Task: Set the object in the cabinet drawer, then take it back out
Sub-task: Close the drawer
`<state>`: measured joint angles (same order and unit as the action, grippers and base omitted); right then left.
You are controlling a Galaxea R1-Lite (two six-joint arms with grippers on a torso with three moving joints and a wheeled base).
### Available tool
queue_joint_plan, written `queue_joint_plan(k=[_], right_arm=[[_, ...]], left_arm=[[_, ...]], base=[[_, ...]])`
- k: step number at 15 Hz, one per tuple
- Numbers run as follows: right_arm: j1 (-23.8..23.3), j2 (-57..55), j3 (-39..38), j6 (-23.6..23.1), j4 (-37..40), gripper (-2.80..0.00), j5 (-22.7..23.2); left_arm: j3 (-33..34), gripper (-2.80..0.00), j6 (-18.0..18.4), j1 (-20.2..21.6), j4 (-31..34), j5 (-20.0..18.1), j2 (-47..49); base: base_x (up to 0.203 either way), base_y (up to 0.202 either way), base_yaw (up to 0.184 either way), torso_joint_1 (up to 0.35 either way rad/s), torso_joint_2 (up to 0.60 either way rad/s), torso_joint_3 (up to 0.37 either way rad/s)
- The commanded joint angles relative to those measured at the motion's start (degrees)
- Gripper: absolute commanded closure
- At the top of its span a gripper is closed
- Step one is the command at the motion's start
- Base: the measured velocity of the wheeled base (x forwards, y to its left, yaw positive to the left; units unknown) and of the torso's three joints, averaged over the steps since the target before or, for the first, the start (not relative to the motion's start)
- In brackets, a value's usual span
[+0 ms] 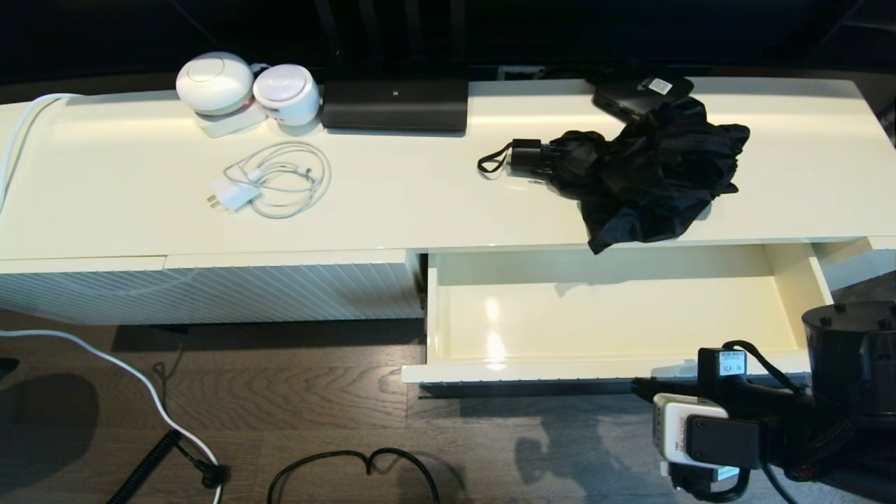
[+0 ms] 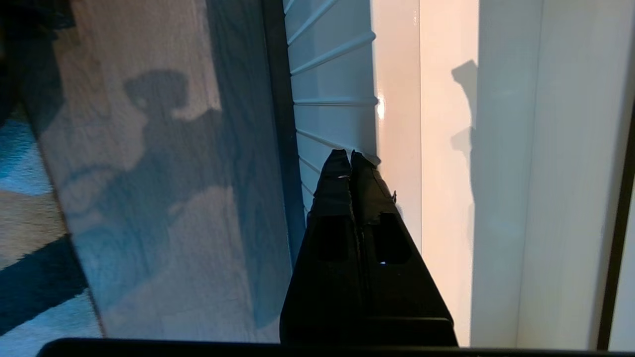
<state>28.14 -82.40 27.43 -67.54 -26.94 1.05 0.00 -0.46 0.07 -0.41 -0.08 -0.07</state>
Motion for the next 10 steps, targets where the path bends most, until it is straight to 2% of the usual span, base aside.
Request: queue_joint_plan(k=[1,3,5,10], right_arm=[[-0.7,-1.4,-1.4,-1.8,-2.1,0.00,0.0],[-1.2,-2.9,-2.5,-2.3,-4.9,0.00,0.0],[-1.4,-5.5,-4.8,-2.4,-13.3,0.00,0.1],[-2.6,-5.4,-5.2,-4.4,-17.1,0.00,0.1]], left_arm=[[0.0,0.00,0.0,0.0,0.0,0.0,-0.1],[0.0,0.00,-0.1,0.1,0.0,0.0,-0.1],[0.0,0.00,-0.1,0.0,0.0,0.0,-0.1],[0.0,0.00,-0.1,0.1,0.0,0.0,-0.1]], base=[[0.000,0.000,0.000,0.000,0.00,0.000],[0.000,0.000,0.000,0.000,0.00,0.000],[0.000,0.000,0.000,0.000,0.00,0.000],[0.000,0.000,0.000,0.000,0.00,0.000]])
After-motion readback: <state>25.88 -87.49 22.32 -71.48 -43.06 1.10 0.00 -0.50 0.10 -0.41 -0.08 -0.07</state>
